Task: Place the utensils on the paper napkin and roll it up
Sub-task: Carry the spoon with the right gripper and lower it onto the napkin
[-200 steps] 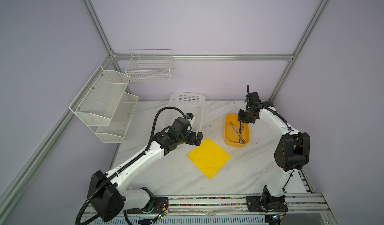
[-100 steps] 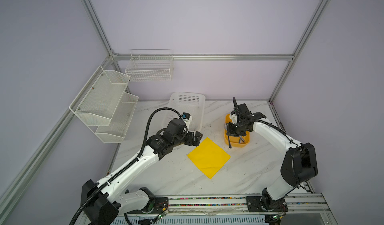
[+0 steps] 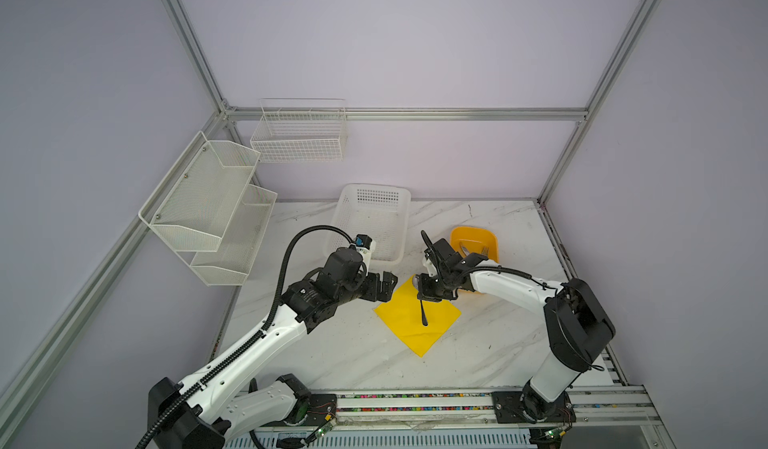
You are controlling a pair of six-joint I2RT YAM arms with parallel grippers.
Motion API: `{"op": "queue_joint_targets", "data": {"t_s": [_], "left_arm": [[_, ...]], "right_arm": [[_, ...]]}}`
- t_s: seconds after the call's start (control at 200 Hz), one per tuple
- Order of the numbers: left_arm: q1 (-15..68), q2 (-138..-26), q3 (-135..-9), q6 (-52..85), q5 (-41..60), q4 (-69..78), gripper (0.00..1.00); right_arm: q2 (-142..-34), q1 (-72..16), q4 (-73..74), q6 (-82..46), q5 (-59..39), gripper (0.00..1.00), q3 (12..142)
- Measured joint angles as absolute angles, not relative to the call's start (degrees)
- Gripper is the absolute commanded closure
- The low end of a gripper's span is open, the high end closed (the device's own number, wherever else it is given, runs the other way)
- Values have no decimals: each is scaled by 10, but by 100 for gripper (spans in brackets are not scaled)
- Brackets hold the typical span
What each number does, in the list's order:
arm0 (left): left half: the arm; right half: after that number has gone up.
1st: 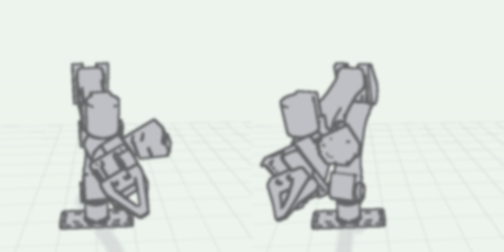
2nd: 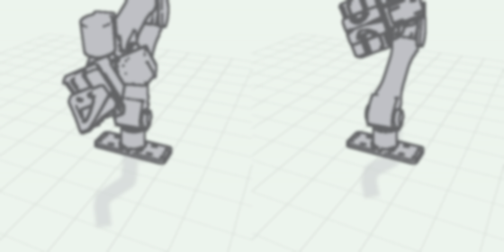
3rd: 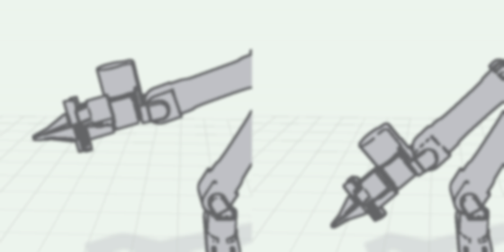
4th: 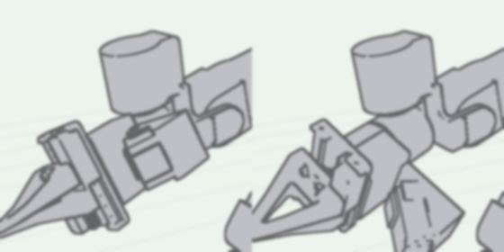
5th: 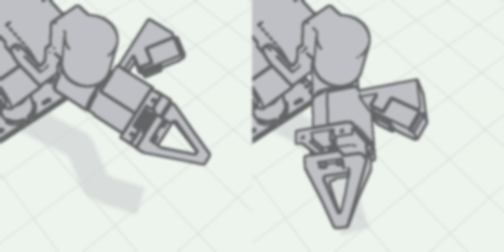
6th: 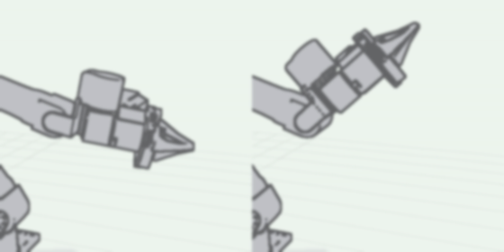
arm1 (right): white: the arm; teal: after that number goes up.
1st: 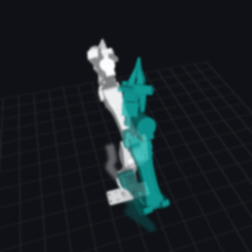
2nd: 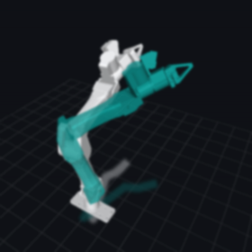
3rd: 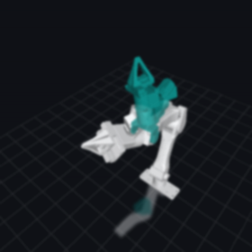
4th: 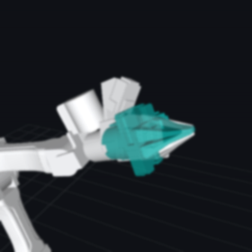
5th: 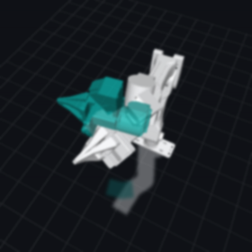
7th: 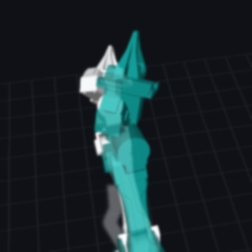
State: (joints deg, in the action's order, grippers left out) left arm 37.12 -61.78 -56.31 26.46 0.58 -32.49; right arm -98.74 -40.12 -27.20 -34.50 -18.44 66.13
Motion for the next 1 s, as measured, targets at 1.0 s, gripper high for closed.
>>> {"op": "queue_joint_targets", "data": {"t_s": [1.0], "left_arm": [[371,-588,-555,259,8,-331,0]], "right_arm": [[-1094,-447,-250,-382,-133,89,715]]}}
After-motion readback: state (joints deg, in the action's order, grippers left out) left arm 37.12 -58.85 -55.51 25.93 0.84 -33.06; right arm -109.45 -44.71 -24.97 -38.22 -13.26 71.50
